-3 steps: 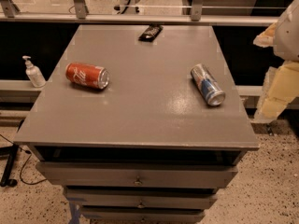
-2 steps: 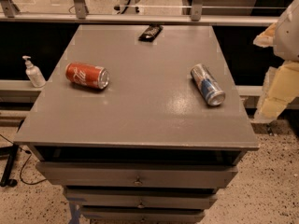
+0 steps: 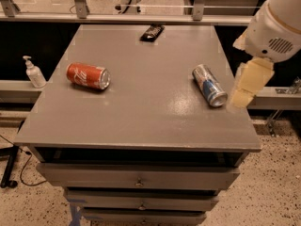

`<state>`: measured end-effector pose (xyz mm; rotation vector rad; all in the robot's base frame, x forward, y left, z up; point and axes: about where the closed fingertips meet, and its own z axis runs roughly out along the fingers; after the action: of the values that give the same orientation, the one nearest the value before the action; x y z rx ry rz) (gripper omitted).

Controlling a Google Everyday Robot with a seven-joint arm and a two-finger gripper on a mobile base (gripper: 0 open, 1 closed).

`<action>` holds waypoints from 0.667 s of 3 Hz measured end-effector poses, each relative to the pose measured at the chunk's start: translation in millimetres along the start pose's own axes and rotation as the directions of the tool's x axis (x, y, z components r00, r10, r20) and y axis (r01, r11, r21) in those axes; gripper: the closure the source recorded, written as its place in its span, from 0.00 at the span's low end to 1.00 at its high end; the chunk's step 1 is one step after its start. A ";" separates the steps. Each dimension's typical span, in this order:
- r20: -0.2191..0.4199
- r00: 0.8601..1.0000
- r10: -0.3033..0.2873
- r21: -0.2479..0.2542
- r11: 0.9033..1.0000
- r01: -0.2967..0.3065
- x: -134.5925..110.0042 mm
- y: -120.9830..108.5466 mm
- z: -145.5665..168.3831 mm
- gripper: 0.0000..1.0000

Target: Place redbull can upright

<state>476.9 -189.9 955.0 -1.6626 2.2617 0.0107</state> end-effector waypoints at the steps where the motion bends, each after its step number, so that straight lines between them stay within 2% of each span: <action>1: 0.031 0.989 0.146 -0.009 0.989 -0.146 -15.7 -33.0 29.1 0.00; 2: 0.071 0.930 0.360 0.008 0.932 -0.362 -13.0 -74.2 51.1 0.00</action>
Offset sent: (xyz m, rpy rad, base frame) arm 0.1416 -0.0221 -0.0480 0.2891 0.0616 -0.7074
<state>562.6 -191.1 924.3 -1.1928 2.4712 0.1287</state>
